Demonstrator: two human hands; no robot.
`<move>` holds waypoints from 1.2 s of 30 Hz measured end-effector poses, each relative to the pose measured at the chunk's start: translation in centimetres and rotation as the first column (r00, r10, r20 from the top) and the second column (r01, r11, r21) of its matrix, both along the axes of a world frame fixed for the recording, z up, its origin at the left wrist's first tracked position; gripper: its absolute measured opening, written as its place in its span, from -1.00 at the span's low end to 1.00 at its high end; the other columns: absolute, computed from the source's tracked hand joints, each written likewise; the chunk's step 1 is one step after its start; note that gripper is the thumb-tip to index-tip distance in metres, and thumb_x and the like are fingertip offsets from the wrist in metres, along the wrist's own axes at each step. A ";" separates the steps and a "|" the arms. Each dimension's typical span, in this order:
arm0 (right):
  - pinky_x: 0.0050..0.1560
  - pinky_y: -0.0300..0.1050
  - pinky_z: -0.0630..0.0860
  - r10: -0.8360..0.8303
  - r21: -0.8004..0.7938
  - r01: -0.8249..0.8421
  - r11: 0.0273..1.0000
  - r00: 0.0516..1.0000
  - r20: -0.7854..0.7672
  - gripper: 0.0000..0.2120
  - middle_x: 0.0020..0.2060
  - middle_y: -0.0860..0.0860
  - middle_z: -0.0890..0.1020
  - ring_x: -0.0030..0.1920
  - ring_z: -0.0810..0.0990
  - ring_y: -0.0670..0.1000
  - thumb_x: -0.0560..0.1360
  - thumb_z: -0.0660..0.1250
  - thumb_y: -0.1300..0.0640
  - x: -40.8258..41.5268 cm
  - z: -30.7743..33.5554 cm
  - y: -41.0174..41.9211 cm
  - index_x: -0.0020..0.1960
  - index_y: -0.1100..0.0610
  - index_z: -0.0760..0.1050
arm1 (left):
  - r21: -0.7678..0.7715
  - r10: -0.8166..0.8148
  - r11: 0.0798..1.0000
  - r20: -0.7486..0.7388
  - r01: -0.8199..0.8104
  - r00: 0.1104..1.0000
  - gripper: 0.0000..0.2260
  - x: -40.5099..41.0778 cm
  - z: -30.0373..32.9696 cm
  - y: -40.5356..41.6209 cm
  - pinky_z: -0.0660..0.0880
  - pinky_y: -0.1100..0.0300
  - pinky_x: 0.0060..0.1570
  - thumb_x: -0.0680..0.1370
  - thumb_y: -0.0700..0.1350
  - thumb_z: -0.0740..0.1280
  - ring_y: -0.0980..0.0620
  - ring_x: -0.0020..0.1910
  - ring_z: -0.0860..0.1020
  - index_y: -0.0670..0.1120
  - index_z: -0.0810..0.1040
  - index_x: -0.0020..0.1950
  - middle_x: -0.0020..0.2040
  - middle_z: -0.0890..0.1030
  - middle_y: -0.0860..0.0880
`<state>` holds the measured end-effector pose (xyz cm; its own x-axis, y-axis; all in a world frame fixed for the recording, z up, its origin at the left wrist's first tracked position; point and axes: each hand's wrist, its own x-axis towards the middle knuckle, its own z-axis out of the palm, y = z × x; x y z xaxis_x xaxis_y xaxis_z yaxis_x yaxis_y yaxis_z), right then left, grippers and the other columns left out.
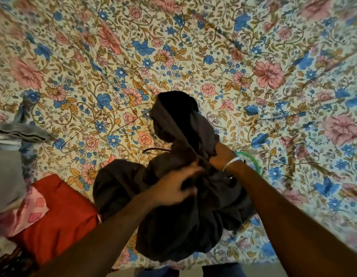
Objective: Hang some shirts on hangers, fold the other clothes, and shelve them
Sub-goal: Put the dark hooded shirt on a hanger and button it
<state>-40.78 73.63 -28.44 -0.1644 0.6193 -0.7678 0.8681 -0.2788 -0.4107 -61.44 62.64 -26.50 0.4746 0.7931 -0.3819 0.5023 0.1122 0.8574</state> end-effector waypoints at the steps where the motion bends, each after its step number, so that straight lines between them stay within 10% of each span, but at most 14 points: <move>1: 0.04 0.00 0.51 -0.054 0.026 0.054 0.998 0.998 0.011 -0.68 0.07 0.20 0.58 0.09 0.57 0.21 0.49 0.36 0.20 0.6 -0.2 -1.4 0.21 0.28 0.46 | -0.061 -0.140 0.988 -0.027 0.138 0.990 -0.57 -0.1 -0.5 -0.8 0.23 0.29 0.49 0.63 -0.17 0.33 0.21 0.52 0.27 0.07 0.43 0.50 0.54 0.37 0.10; 5: 0.01 -0.13 0.36 -0.275 0.105 0.285 0.953 0.956 -0.098 -0.76 0.07 0.24 0.63 0.15 0.58 0.25 0.57 0.31 0.30 2.2 -0.9 -7.6 0.23 0.29 0.52 | 0.168 0.202 0.974 -0.353 -0.151 0.913 -0.48 -2.6 -2.4 -2.0 0.28 -0.02 0.50 0.58 -0.27 0.31 -0.02 0.51 0.28 -0.09 0.35 0.54 0.51 0.38 -0.05; 10: -0.03 -0.05 0.51 -0.254 0.089 0.263 0.961 0.962 -0.104 -0.69 -0.04 0.15 0.68 -0.01 0.64 0.20 0.58 0.35 -0.09 2.0 -1.4 -8.0 0.09 0.15 0.58 | 0.109 0.058 0.994 -0.697 0.026 0.715 -0.43 -3.5 -4.4 -2.4 0.35 -0.15 0.40 0.54 -0.01 0.42 -0.11 0.52 0.19 -0.05 0.36 0.53 0.52 0.27 -0.07; 14: -0.12 0.15 0.64 -0.256 0.046 0.263 0.964 0.959 -0.118 -0.69 -0.24 0.11 0.66 -0.33 0.62 0.17 0.54 0.36 -0.19 2.0 -0.9 -5.5 -0.03 0.07 0.55 | 0.250 0.150 0.968 -0.685 0.037 0.713 -0.73 -4.0 -4.9 -2.1 0.46 -0.10 0.25 0.54 -0.11 0.41 -0.11 0.38 0.29 -0.05 0.62 0.23 0.40 0.34 -0.08; 18: -0.11 0.07 0.65 -0.355 0.144 0.375 0.916 0.923 -0.144 -0.72 -0.15 0.11 0.70 -0.25 0.67 0.18 0.58 0.34 -0.11 2.9 0.5 -2.6 0.07 0.11 0.57 | 0.285 0.507 0.862 -0.468 -0.419 0.723 -0.79 -5.8 -5.5 -0.9 0.44 -0.17 0.36 0.57 -0.01 0.44 -0.20 0.46 0.32 -0.08 0.57 0.12 0.46 0.36 -0.17; 21: 0.07 -0.01 0.51 -0.306 0.217 0.337 0.916 0.938 -0.163 -0.75 -0.06 0.07 0.65 -0.02 0.61 0.12 0.61 0.31 -0.04 3.5 1.2 -0.7 0.11 0.12 0.60 | 0.020 0.378 0.910 -0.454 -0.414 0.807 -0.49 -6.6 -4.8 1.1 0.53 -0.08 0.27 0.50 0.06 0.51 -0.12 0.27 0.55 -0.01 0.43 0.39 0.29 0.58 -0.10; 24: 0.07 0.03 0.55 -0.266 0.179 0.290 0.940 0.952 -0.149 -0.82 -0.11 0.13 0.68 -0.03 0.64 0.18 0.62 0.31 0.05 3.6 2.5 1.4 -0.02 0.15 0.60 | 0.017 0.259 0.956 -0.523 -0.294 0.812 -0.71 -7.9 -2.8 3.7 0.53 0.05 0.16 0.57 -0.05 0.44 -0.11 0.13 0.63 -0.03 0.60 0.29 0.11 0.69 -0.07; 30: 0.08 0.21 0.62 -0.245 0.299 0.298 0.907 0.949 -0.201 -0.78 -0.08 0.25 0.70 -0.07 0.69 0.27 0.58 0.37 0.11 4.4 9.6 11.7 0.03 0.28 0.63 | 0.459 0.442 0.873 -0.598 -0.166 0.669 -0.78 -13.6 6.7 12.9 0.50 -0.03 0.08 0.63 0.04 0.34 -0.11 0.04 0.62 0.08 0.63 0.25 0.13 0.66 -0.03; 36: 0.11 0.17 0.58 -0.354 0.620 0.520 0.588 0.854 -0.380 -0.50 0.10 0.08 0.62 0.02 0.64 0.18 0.47 0.19 0.25 0.1 11.4 17.9 0.39 0.00 0.40 | 0.755 0.701 0.625 -0.433 -0.197 0.567 -0.60 -11.9 9.8 21.2 0.36 -0.09 0.25 0.60 -0.18 0.30 -0.22 0.29 0.44 -0.04 0.48 0.45 0.26 0.48 -0.18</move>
